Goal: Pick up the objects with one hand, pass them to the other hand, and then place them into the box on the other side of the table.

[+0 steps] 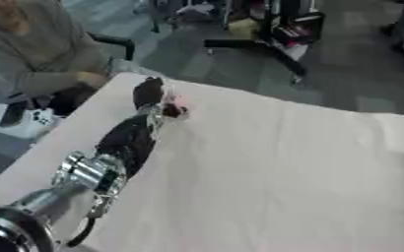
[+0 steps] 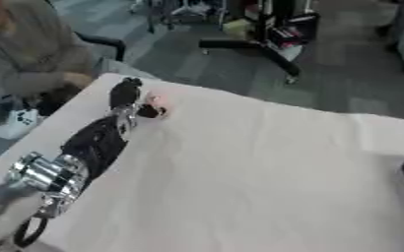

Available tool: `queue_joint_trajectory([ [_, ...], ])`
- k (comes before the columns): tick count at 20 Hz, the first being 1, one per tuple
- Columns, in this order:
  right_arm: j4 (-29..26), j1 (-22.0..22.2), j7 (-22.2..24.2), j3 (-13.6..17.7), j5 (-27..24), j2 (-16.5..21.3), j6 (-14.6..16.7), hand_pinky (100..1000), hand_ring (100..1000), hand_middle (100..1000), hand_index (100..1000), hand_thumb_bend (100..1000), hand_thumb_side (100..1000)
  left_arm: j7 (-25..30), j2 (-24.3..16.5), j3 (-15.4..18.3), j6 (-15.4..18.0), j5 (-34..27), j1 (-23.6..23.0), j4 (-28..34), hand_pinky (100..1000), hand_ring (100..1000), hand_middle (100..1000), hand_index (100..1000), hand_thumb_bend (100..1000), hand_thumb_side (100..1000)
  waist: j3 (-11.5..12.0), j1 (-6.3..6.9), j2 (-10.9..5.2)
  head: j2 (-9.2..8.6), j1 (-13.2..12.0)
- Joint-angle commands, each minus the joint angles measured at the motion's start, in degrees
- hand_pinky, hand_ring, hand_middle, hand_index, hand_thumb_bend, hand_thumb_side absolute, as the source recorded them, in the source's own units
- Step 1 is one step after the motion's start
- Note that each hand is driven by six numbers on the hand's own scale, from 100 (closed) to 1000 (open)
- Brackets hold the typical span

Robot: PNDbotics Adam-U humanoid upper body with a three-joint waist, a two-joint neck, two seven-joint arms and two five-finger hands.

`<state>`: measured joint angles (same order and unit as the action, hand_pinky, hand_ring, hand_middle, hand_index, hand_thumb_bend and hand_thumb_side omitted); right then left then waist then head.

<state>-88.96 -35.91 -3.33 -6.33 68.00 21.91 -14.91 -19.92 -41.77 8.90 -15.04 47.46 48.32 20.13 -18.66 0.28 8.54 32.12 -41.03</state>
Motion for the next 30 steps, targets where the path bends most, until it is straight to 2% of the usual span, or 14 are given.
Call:
queue_joint_trajectory([
  [1,-1.0,-0.7,-0.5,0.7,-0.6,1.0,-0.1,680,770,665,981,100,372,0.8,-2.5,-0.1,0.2,-0.7,0.7,-0.4,749,629,626,724,703,324,-0.1,-0.06,-0.9,-0.27,-0.3],
  [6,-0.7,-0.6,-0.6,0.5,-1.2,0.9,-0.2,679,769,663,981,100,374,-4.3,-2.0,0.3,0.5,-3.2,0.9,0.2,737,612,609,704,701,328,-0.2,-0.21,-0.76,-0.44,-0.7],
  [9,-0.6,-0.7,-0.6,0.3,-1.5,0.8,-0.1,678,769,662,981,100,377,-5.3,-1.7,0.2,1.3,-5.2,0.9,0.1,734,608,604,698,702,326,-0.4,-0.18,-0.48,-0.51,-0.9],
  [12,-0.5,-0.8,-0.7,0.1,-2.0,0.6,-0.1,674,768,659,981,100,380,-5.8,-1.5,0.2,2.1,-7.5,0.8,-0.3,716,576,571,663,625,286,-0.9,-0.11,0.01,-0.8,-1.2],
  [15,-0.4,-0.8,-0.9,0.0,-2.6,0.5,-0.2,672,767,658,981,100,381,-7.9,-1.5,0.2,2.7,-9.7,0.7,-0.5,667,512,502,584,378,139,-1.2,-0.07,0.44,-1.09,-1.4],
  [16,-0.4,-0.7,-1.0,0.0,-2.8,0.5,-0.2,671,767,657,981,100,382,-9.1,-1.6,0.3,2.9,-10.4,0.7,-0.6,636,479,467,541,219,100,-1.3,-0.06,0.57,-1.15,-1.4],
  [17,-0.3,-0.6,-1.1,0.0,-2.9,0.5,-0.3,670,766,657,981,100,383,-10.3,-1.6,0.3,3.0,-11.0,0.7,-0.6,612,454,438,509,100,100,-1.4,-0.06,0.65,-1.18,-1.5],
  [18,-0.3,-0.6,-1.2,0.0,-3.1,0.5,-0.4,669,766,656,980,100,383,-11.7,-1.6,0.4,3.1,-11.9,0.7,-0.6,576,416,396,466,100,100,-1.4,-0.06,0.71,-1.15,-1.5],
  [20,-0.2,-0.4,-1.4,0.1,-3.3,0.5,-0.5,668,766,655,980,100,384,-14.4,-1.5,0.5,3.6,-13.6,0.6,-0.3,531,360,333,405,100,171,-1.4,-0.06,0.75,-1.03,-1.6],
  [24,-0.1,-0.1,-1.6,0.1,-3.6,0.5,-0.6,665,765,654,979,100,386,-16.4,-1.6,0.3,6.5,-16.4,0.3,0.9,512,326,285,361,100,201,-1.2,-0.09,0.54,-0.66,-1.3],
  [27,-0.1,-0.1,-1.6,-0.2,-3.7,0.5,-0.4,668,765,655,979,100,384,-13.8,-1.8,0.2,9.6,-17.1,0.0,4.6,520,327,285,361,100,196,-0.7,-0.18,0.2,-0.07,0.0],
  [30,-0.7,-0.2,-1.1,-1.4,-3.6,0.1,0.7,673,767,659,979,100,379,-6.6,-1.9,-0.4,13.3,-17.1,-0.7,10.7,530,332,288,364,100,181,0.1,-0.32,-0.53,1.26,3.3],
])
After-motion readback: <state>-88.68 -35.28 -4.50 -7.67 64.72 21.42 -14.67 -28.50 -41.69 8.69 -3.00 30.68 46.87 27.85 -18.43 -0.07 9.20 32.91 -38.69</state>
